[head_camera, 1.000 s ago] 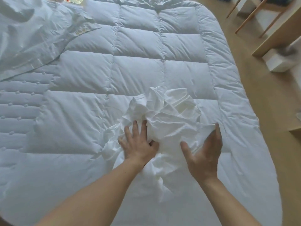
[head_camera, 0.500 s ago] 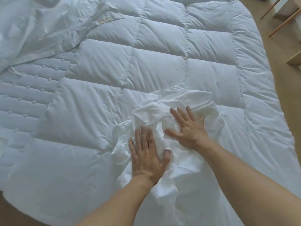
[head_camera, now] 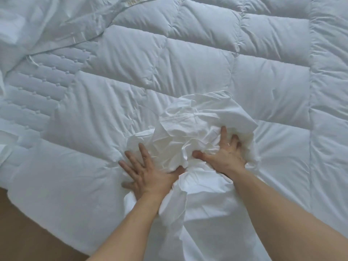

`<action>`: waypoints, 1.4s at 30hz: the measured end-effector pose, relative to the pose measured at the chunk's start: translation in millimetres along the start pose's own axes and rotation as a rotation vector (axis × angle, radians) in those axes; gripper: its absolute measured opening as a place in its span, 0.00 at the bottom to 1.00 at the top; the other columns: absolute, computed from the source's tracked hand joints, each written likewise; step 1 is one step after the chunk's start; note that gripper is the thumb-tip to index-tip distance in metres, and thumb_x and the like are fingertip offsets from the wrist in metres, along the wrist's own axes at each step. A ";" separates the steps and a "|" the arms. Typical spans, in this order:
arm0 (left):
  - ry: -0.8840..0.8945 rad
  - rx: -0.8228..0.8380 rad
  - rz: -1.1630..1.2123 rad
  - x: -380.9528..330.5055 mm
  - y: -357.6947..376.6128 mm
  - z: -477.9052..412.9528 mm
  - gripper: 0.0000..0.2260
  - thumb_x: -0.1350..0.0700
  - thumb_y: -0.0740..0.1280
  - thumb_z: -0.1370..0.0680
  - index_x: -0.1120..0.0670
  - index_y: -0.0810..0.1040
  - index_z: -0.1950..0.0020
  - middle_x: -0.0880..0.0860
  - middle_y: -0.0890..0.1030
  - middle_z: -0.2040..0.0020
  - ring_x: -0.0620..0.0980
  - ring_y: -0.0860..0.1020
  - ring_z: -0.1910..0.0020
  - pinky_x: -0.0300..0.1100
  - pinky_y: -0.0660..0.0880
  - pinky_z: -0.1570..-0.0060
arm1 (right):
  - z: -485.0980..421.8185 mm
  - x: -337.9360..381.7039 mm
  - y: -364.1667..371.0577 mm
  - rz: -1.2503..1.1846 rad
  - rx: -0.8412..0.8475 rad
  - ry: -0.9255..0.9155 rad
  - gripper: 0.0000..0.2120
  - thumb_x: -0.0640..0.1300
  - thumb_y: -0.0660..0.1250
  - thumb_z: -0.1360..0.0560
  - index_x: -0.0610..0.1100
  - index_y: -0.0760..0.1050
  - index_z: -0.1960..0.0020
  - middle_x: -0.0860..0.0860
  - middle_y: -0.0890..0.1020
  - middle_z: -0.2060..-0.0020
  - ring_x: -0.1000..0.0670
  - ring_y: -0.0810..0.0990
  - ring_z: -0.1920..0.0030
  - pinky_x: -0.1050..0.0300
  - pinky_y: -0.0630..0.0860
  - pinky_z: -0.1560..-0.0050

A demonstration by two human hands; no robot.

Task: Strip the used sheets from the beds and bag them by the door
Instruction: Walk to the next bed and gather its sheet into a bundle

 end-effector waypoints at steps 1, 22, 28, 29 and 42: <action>-0.022 0.045 0.049 4.7 1.5 -0.9 0.67 0.16 0.62 0.53 0.36 0.19 0.32 0.54 0.30 0.22 0.59 0.29 0.24 0.66 0.47 0.28 | 1.6 -0.7 0.1 -0.027 0.003 0.014 0.71 0.88 0.59 0.58 0.66 0.27 0.26 0.46 0.46 0.21 0.41 0.47 0.21 0.35 0.54 0.26; 1.043 -0.200 0.218 -89.2 -130.5 152.2 0.27 0.50 0.64 0.26 0.62 0.73 0.30 0.60 0.75 0.31 0.57 0.69 0.28 0.51 0.64 0.28 | 62.5 20.2 -26.2 -0.229 -0.016 0.050 0.56 0.83 0.66 0.53 0.53 0.66 0.34 0.59 0.82 0.58 0.58 0.81 0.67 0.57 0.74 0.61; 0.999 -0.069 -0.455 -40.5 -61.4 146.4 0.35 0.40 0.52 0.24 0.60 0.64 0.23 0.59 0.59 0.22 0.60 0.59 0.23 0.61 0.63 0.28 | 68.3 19.9 -27.1 -0.223 -0.029 0.049 0.62 0.85 0.65 0.56 0.53 0.64 0.30 0.54 0.82 0.47 0.52 0.84 0.57 0.51 0.77 0.49; 0.935 -0.043 -0.452 -31.0 -60.2 126.1 0.37 0.38 0.49 0.24 0.59 0.56 0.21 0.60 0.52 0.20 0.61 0.52 0.21 0.60 0.55 0.25 | 68.0 19.7 -26.9 -0.224 -0.034 0.046 0.60 0.85 0.66 0.56 0.53 0.65 0.31 0.54 0.83 0.48 0.52 0.84 0.56 0.50 0.77 0.48; 0.164 0.286 0.075 -3.5 -42.1 36.3 0.53 0.20 0.48 0.34 0.49 0.34 0.21 0.44 0.36 0.20 0.57 0.36 0.21 0.70 0.47 0.29 | 76.5 18.6 -23.5 -0.241 -0.137 -0.031 0.52 0.82 0.67 0.50 0.51 0.68 0.36 0.52 0.80 0.49 0.44 0.80 0.44 0.51 0.69 0.54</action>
Point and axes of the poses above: each hand's wrist, its own z-axis away from the middle knuckle, its own y-axis out of the palm, x = y × z, the point moved 7 cm from there along -z, towards the middle knuckle
